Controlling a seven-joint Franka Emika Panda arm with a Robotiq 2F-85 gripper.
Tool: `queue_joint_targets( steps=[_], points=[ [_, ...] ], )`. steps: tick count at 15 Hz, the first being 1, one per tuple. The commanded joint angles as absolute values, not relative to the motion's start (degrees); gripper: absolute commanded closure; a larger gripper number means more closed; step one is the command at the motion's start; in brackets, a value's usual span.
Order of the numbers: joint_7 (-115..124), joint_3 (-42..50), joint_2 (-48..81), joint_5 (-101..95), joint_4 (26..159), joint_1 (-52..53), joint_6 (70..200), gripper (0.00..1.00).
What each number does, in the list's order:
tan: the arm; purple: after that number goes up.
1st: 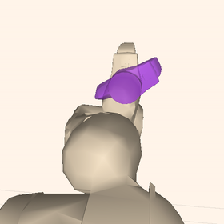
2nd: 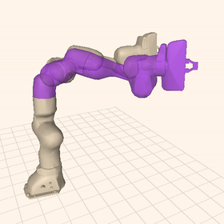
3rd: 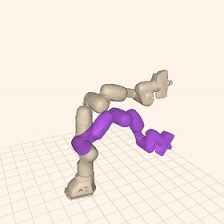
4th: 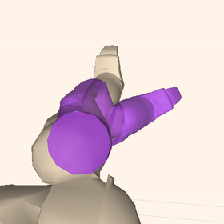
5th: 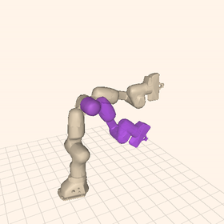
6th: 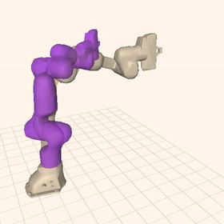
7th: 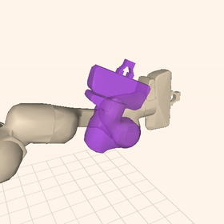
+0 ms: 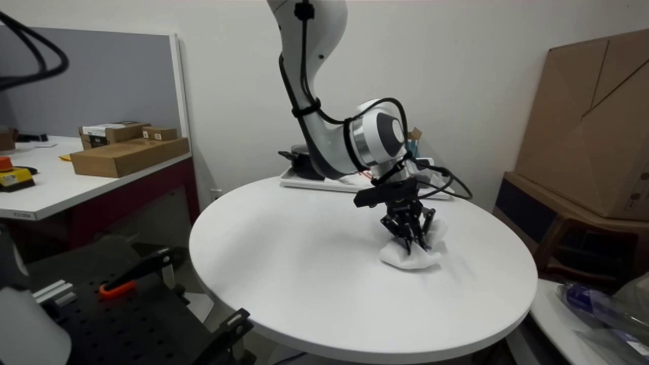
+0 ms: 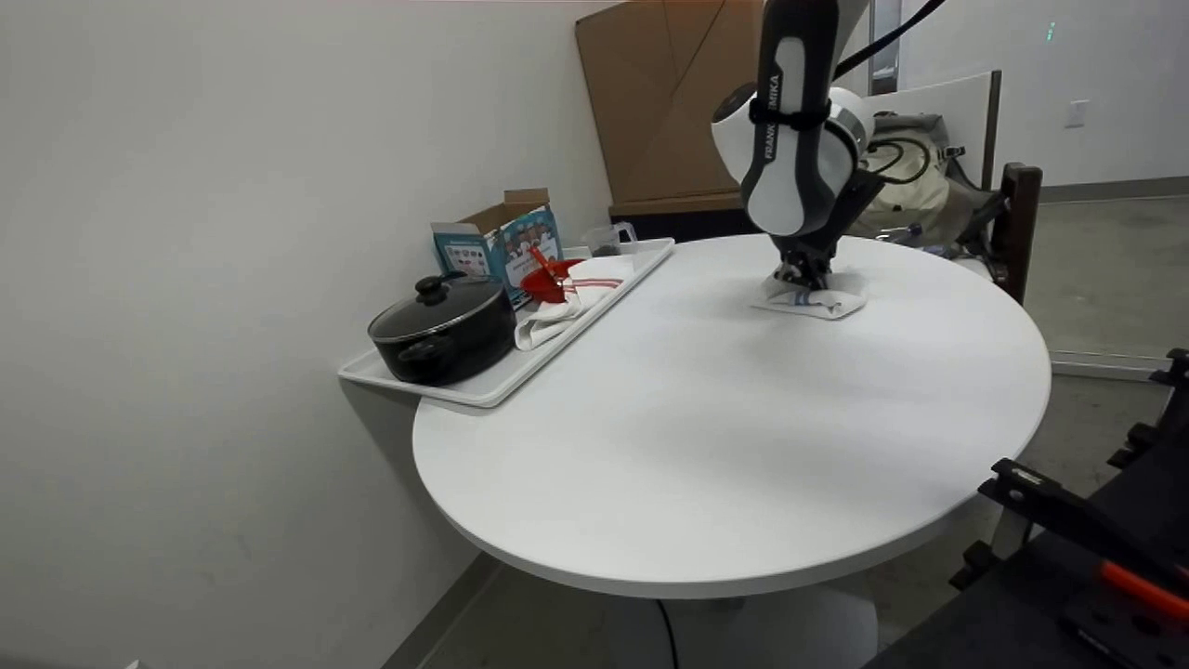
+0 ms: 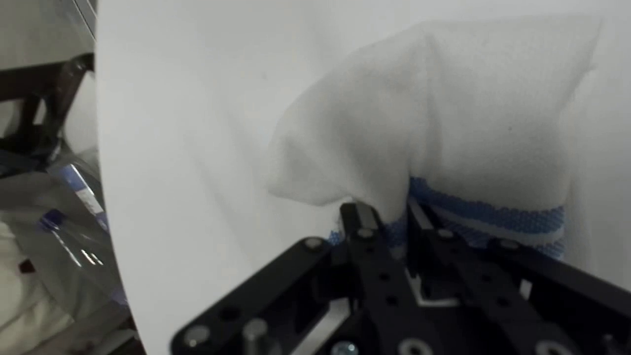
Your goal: Use the white and blue tea towel to wipe the table
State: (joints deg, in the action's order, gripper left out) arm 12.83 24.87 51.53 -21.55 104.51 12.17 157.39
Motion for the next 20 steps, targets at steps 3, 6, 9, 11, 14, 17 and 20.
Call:
queue_joint_targets(
  steps=[3, 6, 9, 11, 14, 17, 20],
  points=[
    [13.3, 27.1, 49.2, -22.3, 110.7, 11.6, 156.5, 0.96],
    [11.7, 24.6, 45.7, -22.3, 116.2, 12.3, 156.6, 0.96],
    [9.6, 20.4, 41.0, -22.5, 122.5, 12.8, 157.0, 0.96],
    [8.8, 16.7, 37.9, -22.3, 126.7, 13.4, 157.8, 0.96],
    [8.0, 10.0, 34.4, -21.2, 131.3, 13.9, 158.3, 0.96],
    [7.9, 4.5, 33.3, -20.9, 133.6, 15.2, 158.9, 0.96],
    [9.1, 1.5, 35.7, -20.0, 130.2, 17.1, 158.0, 0.96]
  ],
)
